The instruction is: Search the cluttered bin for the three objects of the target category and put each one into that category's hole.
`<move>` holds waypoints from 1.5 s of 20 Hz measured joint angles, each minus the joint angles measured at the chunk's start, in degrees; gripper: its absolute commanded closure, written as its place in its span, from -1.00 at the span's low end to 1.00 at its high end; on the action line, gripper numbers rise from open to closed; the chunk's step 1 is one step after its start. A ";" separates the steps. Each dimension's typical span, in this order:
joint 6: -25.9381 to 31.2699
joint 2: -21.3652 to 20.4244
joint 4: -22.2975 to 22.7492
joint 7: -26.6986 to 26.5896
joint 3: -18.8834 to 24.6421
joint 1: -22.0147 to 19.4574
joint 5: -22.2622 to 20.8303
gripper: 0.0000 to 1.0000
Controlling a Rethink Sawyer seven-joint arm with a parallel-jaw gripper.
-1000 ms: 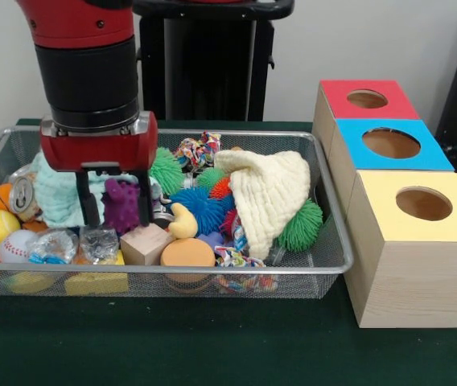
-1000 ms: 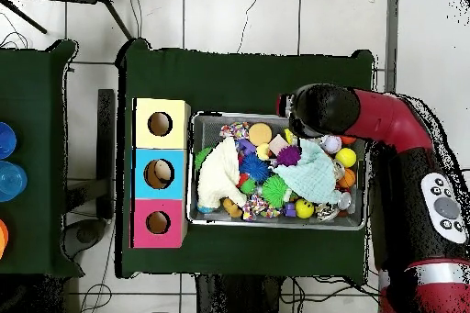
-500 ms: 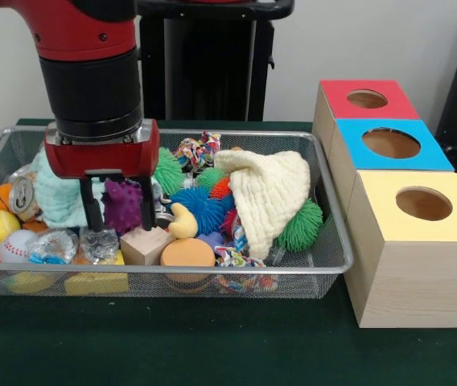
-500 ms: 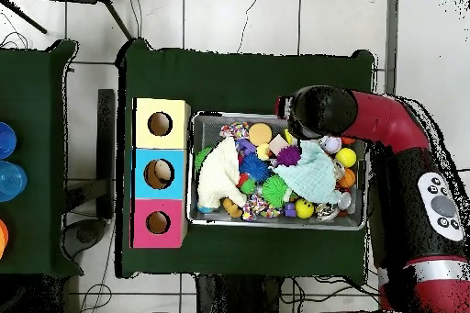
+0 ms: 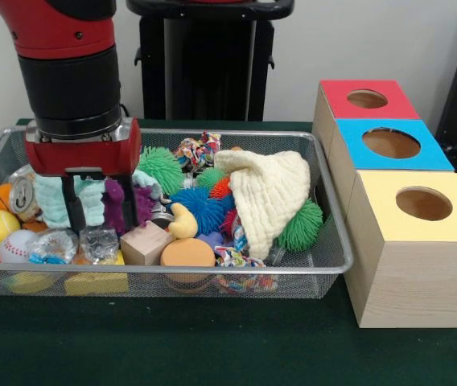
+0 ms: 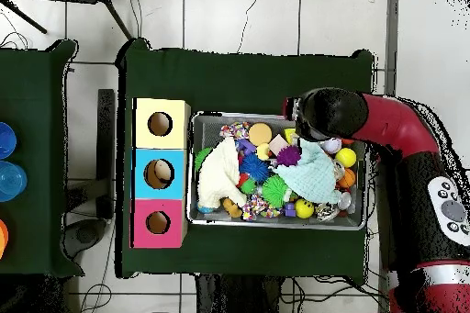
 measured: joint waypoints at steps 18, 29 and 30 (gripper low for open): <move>0.43 -0.32 -1.66 0.00 0.01 0.04 -0.52 -1.00; 0.39 0.52 -1.68 0.00 0.01 0.03 -1.57 -1.00; 0.33 0.82 -1.68 0.00 0.01 0.03 -1.89 -1.00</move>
